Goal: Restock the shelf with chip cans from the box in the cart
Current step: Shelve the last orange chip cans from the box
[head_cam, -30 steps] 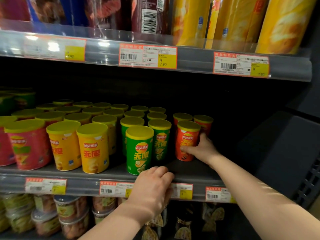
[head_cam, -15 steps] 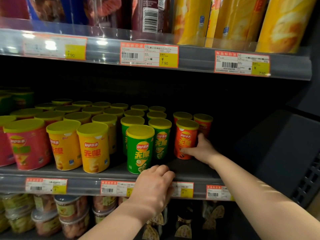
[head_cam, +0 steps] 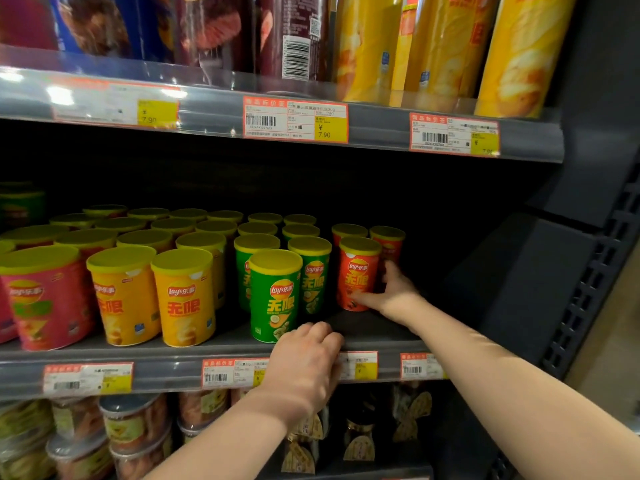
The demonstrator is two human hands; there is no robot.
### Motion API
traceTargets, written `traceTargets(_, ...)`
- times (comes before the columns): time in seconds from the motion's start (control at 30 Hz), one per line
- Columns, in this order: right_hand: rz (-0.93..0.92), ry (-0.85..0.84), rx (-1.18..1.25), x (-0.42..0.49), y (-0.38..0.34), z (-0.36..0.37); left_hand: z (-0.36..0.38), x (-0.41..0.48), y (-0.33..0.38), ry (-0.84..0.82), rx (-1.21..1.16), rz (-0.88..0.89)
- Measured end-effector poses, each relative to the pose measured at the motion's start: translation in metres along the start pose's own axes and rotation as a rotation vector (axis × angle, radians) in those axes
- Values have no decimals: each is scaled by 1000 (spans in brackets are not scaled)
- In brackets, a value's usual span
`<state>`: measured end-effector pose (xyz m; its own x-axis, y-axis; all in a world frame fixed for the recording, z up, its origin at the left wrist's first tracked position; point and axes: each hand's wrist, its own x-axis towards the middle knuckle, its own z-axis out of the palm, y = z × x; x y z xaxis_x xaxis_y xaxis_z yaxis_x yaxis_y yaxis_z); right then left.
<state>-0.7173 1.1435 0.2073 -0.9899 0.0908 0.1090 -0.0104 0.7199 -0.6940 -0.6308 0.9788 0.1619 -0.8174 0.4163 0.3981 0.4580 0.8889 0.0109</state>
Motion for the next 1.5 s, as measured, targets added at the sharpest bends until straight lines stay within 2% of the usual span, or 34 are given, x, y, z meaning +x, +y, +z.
traceTargets(0.13,-98,49,-282,-28,4,-10,-2,1,-3,-58,20,23)
traceTargets(0.27,-235,103,-511,-65,-1,-15,-4,-7,-6,-1,-47,113)
traceTargets(0.43,-245,76,-592,-109,-2,-9,-5,-28,-6,84,-91,185)
traceTargets(0.53,-251,76,-598,-131,2,4,-12,-43,-4,-27,-125,165)
traceTargets(0.63,-260,73,-598,-151,6,19,-5,-64,-8,-52,-85,182)
traceTargets(0.97,-377,-133,-722,-193,6,70,7,-127,-17,-266,-30,-51)
traceTargets(1.27,-464,-318,-742,-258,12,90,-2,-209,11,-442,-36,-211)
traceTargets(1.5,-561,-480,-709,-309,1,118,-13,-299,24,-484,-22,-403)
